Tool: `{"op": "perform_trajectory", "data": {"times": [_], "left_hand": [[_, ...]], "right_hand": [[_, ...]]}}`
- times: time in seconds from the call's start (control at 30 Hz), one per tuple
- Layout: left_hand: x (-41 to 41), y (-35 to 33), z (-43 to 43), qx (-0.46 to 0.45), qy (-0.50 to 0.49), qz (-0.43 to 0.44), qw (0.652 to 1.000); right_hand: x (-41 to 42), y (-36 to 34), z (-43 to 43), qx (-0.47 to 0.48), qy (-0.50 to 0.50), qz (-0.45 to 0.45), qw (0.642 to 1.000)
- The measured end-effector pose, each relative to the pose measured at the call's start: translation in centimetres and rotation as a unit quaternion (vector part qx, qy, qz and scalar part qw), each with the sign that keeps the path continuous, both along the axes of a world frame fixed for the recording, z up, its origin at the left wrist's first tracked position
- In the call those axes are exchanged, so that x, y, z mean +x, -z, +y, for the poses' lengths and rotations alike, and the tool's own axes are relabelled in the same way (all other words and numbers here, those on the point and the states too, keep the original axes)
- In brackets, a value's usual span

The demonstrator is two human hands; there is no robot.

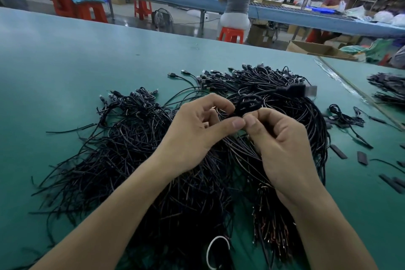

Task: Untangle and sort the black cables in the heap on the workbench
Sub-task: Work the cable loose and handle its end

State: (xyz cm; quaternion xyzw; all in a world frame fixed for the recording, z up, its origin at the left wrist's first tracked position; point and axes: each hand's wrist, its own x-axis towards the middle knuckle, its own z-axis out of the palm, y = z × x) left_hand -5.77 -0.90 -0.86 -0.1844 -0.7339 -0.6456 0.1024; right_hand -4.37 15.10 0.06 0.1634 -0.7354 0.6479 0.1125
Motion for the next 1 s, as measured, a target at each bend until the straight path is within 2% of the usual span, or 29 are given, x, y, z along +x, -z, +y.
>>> {"op": "perform_trajectory", "data": {"times": [0.1,0.2,0.27,0.33,0.43,0.57,0.63,0.7,0.77,0.93,1.0], "left_hand": [[0.1,-0.3,-0.5,-0.004,0.025,-0.007,1.000],[0.0,-0.5,-0.3,0.006,0.006,0.007,1.000],[0.2,-0.8,-0.2,0.055,0.001,-0.009,0.998],[0.5,-1.2,-0.2,0.138,0.043,-0.045,0.988],[0.8,-1.4,0.0,0.173,0.072,-0.045,0.981],[1.0,-0.9,0.7,0.076,-0.006,0.047,0.996],[1.0,-0.5,0.7,0.002,-0.061,0.098,0.993],[0.7,-0.3,0.4,-0.056,-0.121,0.108,0.985],[0.7,-0.1,0.3,-0.065,-0.132,0.074,0.986],[0.7,0.2,0.7,-0.071,-0.066,-0.050,0.994],[0.7,0.0,0.7,-0.031,-0.021,-0.084,0.996]], "right_hand": [[-0.2,0.0,0.3,-0.012,0.005,0.004,1.000],[-0.2,0.3,0.2,0.058,-0.010,0.022,0.998],[-0.2,0.8,0.0,0.088,0.004,0.022,0.996],[-0.3,1.2,-0.4,0.091,0.014,0.010,0.996],[-0.4,1.3,-0.6,0.092,0.001,-0.013,0.996],[-0.4,1.3,-0.3,0.073,0.006,-0.008,0.997],[-0.5,1.2,0.0,0.063,0.029,0.008,0.998],[-0.7,1.1,0.4,0.044,0.045,0.017,0.998],[-0.8,0.9,0.5,0.032,0.050,0.023,0.998],[-0.8,1.0,0.5,0.013,0.036,0.008,0.999],[-0.7,1.1,0.4,0.004,0.030,0.002,1.000]]}}
